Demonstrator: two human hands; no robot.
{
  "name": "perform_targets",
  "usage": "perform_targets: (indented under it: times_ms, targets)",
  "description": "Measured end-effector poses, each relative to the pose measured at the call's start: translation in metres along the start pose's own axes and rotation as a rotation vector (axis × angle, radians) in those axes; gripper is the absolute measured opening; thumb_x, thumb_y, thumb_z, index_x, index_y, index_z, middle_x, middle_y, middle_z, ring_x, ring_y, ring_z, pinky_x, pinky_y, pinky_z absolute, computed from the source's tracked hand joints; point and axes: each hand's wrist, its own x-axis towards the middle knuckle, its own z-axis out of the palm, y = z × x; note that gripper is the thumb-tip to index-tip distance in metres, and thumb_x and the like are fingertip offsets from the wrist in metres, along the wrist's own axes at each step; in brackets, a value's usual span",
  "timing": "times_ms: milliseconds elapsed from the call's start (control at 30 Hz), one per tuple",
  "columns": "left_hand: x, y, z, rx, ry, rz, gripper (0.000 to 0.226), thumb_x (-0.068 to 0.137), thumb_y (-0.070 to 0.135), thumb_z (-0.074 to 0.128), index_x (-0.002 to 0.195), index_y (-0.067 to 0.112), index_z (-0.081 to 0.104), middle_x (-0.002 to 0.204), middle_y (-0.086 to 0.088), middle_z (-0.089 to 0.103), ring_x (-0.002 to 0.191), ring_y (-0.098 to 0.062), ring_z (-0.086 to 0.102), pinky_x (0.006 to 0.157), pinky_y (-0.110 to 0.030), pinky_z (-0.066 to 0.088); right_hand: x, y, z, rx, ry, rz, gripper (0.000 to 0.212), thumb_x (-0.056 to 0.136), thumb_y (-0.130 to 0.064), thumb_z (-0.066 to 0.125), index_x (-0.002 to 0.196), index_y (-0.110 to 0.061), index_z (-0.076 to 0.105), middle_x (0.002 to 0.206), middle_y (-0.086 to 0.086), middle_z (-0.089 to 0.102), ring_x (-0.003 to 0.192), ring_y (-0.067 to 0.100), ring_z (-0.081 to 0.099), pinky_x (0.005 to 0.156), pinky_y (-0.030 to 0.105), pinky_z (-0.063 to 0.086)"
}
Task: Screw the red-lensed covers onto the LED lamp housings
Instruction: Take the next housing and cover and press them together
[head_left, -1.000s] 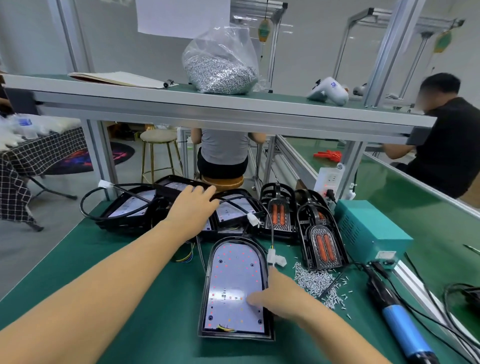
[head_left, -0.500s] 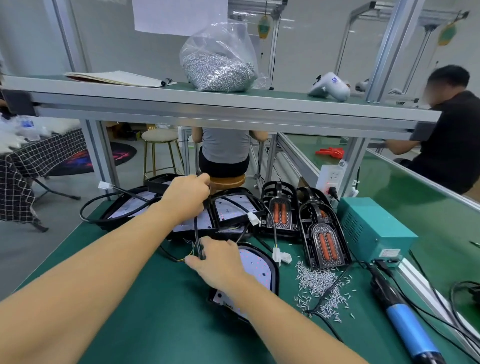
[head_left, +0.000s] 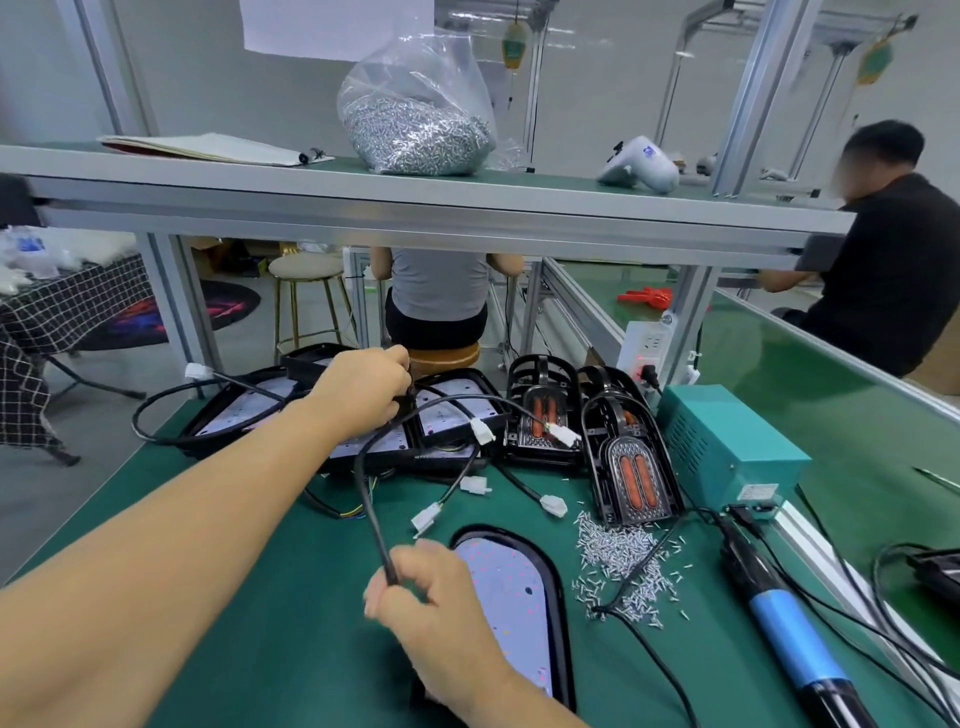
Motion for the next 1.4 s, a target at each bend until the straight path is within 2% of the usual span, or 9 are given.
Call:
perform_targets:
  times_ms: [233, 367, 500, 633, 800, 967, 1133, 1300, 1400]
  targets:
    - [-0.002, 0.009, 0.019, 0.008, -0.007, 0.013, 0.015, 0.089, 0.017, 0.053, 0.100, 0.012, 0.062, 0.124, -0.001, 0.048, 0.103, -0.024, 0.049, 0.063, -0.033, 0.038, -0.024, -0.006, 0.009, -0.194, -0.454, -0.034, 0.018, 0.081, -0.021, 0.042, 0.077, -0.013, 0.058, 0.070, 0.005, 0.052, 0.072, -0.002, 0.046, 0.111, 0.030, 0.020]
    - [-0.012, 0.024, 0.016, -0.081, 0.241, 0.069, 0.030, 0.080, 0.014, 0.068, 0.110, 0.011, 0.067, 0.130, -0.011, 0.055, 0.112, -0.032, 0.053, 0.083, -0.038, 0.042, -0.021, -0.005, 0.010, -0.434, -0.616, -0.065, 0.049, 0.077, -0.025, 0.034, 0.091, 0.010, 0.065, 0.079, 0.023, 0.056, 0.094, 0.038, 0.056, 0.102, 0.039, 0.025]
    - [-0.046, 0.047, 0.002, -0.324, 0.428, -0.108, 0.018, 0.075, 0.008, 0.074, 0.091, 0.005, 0.070, 0.097, -0.013, 0.062, 0.086, -0.034, 0.056, 0.067, -0.039, 0.043, -0.020, 0.000, 0.006, -0.426, -0.426, -0.140, 0.022, 0.087, -0.011, 0.054, 0.086, 0.004, 0.069, 0.081, 0.023, 0.064, 0.082, 0.038, 0.052, 0.091, 0.035, 0.038]
    - [-0.088, 0.062, 0.014, -0.540, 0.196, -0.441, 0.016, 0.088, 0.030, 0.060, 0.098, 0.018, 0.065, 0.101, -0.001, 0.057, 0.100, -0.024, 0.049, 0.068, -0.032, 0.039, -0.013, -0.002, -0.002, -0.501, -0.363, -0.195, 0.024, 0.091, -0.014, 0.057, 0.079, 0.007, 0.059, 0.084, 0.024, 0.058, 0.082, 0.038, 0.048, 0.084, 0.044, 0.037]
    - [-0.128, 0.075, 0.034, -0.724, -0.080, -0.655, 0.041, 0.089, 0.039, 0.058, 0.126, 0.023, 0.053, 0.124, 0.000, 0.053, 0.114, -0.023, 0.049, 0.084, -0.036, 0.046, -0.022, -0.004, -0.042, -0.505, -0.227, -0.196, 0.028, 0.094, -0.013, 0.056, 0.120, -0.004, 0.065, 0.124, 0.009, 0.059, 0.117, 0.023, 0.049, 0.106, 0.026, 0.031]
    - [-0.151, 0.093, 0.044, -0.981, -0.176, -0.676, 0.047, 0.093, 0.019, 0.049, 0.139, 0.019, 0.040, 0.094, 0.011, 0.060, 0.084, -0.018, 0.055, 0.075, -0.029, 0.041, -0.036, 0.012, -0.105, -0.791, 0.050, 0.149, 0.043, 0.095, -0.009, 0.048, 0.138, -0.014, 0.049, 0.140, 0.003, 0.044, 0.130, 0.020, 0.042, 0.101, 0.026, 0.033]
    - [-0.155, 0.106, 0.038, -0.840, -0.116, -0.665, 0.041, 0.093, 0.023, 0.053, 0.134, 0.018, 0.049, 0.127, -0.006, 0.052, 0.115, -0.025, 0.046, 0.092, -0.037, 0.041, -0.044, 0.020, -0.113, -1.095, -0.044, 0.460, 0.019, 0.096, -0.023, 0.043, 0.108, -0.014, 0.054, 0.112, 0.009, 0.065, 0.105, 0.030, 0.055, 0.074, 0.035, 0.038]
    - [-0.160, 0.136, 0.015, -1.352, -0.196, -0.636, 0.032, 0.090, 0.053, 0.049, 0.113, 0.032, 0.053, 0.095, 0.004, 0.064, 0.065, -0.009, 0.058, 0.064, -0.028, 0.044, -0.046, 0.030, -0.109, -1.001, -0.088, 0.358, 0.010, 0.091, -0.020, 0.048, 0.089, -0.011, 0.052, 0.094, 0.009, 0.066, 0.090, 0.033, 0.056, 0.067, 0.036, 0.039]
    - [-0.159, 0.157, 0.015, -1.563, -0.254, -0.683, 0.034, 0.091, 0.034, 0.056, 0.121, 0.032, 0.041, 0.087, -0.005, 0.063, 0.058, -0.014, 0.054, 0.049, -0.025, 0.041, -0.043, 0.037, -0.116, -0.839, -0.052, 0.321, 0.013, 0.094, -0.031, 0.052, 0.090, -0.020, 0.056, 0.085, -0.003, 0.063, 0.081, 0.025, 0.053, 0.071, 0.032, 0.042]
